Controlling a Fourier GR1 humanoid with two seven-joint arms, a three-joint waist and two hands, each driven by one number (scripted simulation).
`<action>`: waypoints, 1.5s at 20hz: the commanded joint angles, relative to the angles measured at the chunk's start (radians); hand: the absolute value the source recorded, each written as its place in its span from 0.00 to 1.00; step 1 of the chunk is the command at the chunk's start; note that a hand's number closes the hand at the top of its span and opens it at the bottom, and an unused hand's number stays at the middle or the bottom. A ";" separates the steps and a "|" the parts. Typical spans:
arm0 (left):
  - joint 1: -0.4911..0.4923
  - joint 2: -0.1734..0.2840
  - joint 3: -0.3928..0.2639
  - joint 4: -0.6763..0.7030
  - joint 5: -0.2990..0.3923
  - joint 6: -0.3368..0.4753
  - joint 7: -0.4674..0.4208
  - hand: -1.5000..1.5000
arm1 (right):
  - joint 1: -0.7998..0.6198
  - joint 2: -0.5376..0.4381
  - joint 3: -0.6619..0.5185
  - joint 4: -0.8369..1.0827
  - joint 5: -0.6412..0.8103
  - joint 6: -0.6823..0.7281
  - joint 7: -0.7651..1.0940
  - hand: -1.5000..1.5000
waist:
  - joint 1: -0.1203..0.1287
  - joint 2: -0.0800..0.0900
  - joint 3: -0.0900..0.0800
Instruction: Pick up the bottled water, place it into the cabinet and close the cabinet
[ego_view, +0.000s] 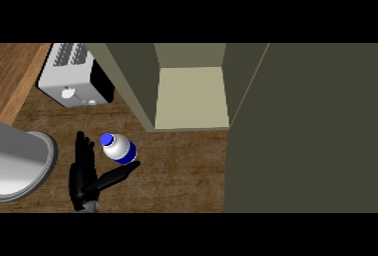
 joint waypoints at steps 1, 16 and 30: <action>-0.028 -0.016 0.075 0.130 0.056 -0.082 -0.126 0.00 | 0.061 0.008 0.006 -0.220 -0.153 -0.037 0.088 0.00 | 0.007 0.001 0.000; -0.191 -0.068 0.196 0.487 0.178 -0.412 -0.415 1.00 | 0.175 -0.035 -0.080 -0.174 -0.187 0.044 -0.052 0.00 | 0.001 0.000 0.001; -0.255 -0.025 0.176 0.600 0.207 -0.617 -0.509 1.00 | 0.237 -0.045 -0.096 -0.194 -0.198 0.044 -0.071 0.00 | 0.010 -0.002 0.002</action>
